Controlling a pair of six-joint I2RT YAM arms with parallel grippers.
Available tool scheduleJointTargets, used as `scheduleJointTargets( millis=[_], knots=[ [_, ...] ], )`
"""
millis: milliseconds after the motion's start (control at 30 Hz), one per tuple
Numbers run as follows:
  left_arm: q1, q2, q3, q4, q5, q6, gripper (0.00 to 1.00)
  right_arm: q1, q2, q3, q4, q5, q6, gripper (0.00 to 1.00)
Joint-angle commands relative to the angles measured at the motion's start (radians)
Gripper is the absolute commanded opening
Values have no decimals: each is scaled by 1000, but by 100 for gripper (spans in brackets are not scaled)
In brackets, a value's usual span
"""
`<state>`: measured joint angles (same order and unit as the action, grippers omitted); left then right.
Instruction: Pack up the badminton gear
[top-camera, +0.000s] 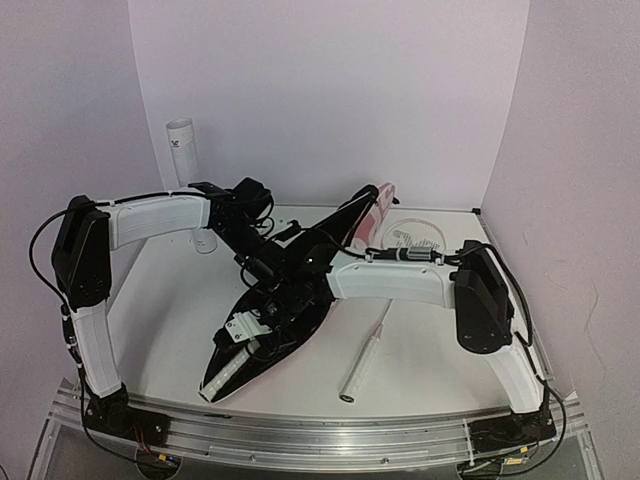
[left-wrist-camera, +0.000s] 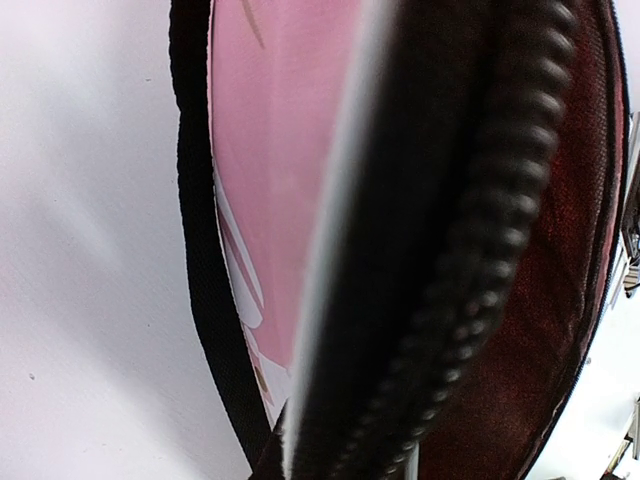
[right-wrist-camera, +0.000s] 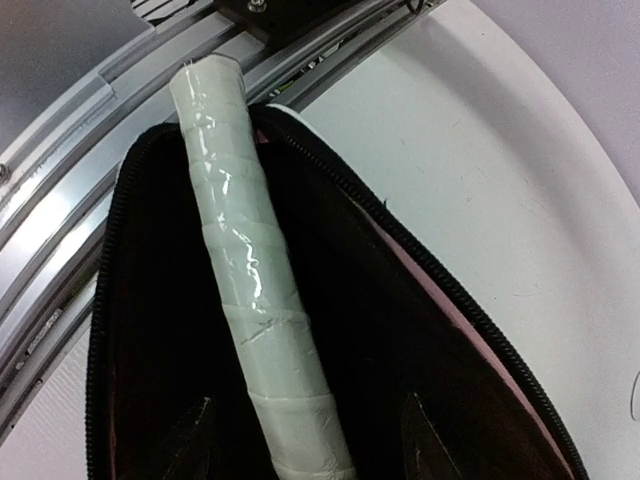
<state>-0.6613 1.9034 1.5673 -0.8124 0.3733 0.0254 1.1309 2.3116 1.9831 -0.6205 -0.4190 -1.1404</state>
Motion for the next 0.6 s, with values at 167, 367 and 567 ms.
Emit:
scheduleJointTargets(
  millis=[167, 367, 567],
  knots=[
    [-1, -19, 10, 7, 22, 8, 0, 0, 84, 101, -46, 67, -63, 10],
    [1, -36, -6, -34, 31, 44, 0, -38, 4, 16, -52, 138, -78, 0],
    [19, -58, -22, -101, 35, 74, 0, -86, -13, -11, -96, 144, -82, 0]
  ],
)
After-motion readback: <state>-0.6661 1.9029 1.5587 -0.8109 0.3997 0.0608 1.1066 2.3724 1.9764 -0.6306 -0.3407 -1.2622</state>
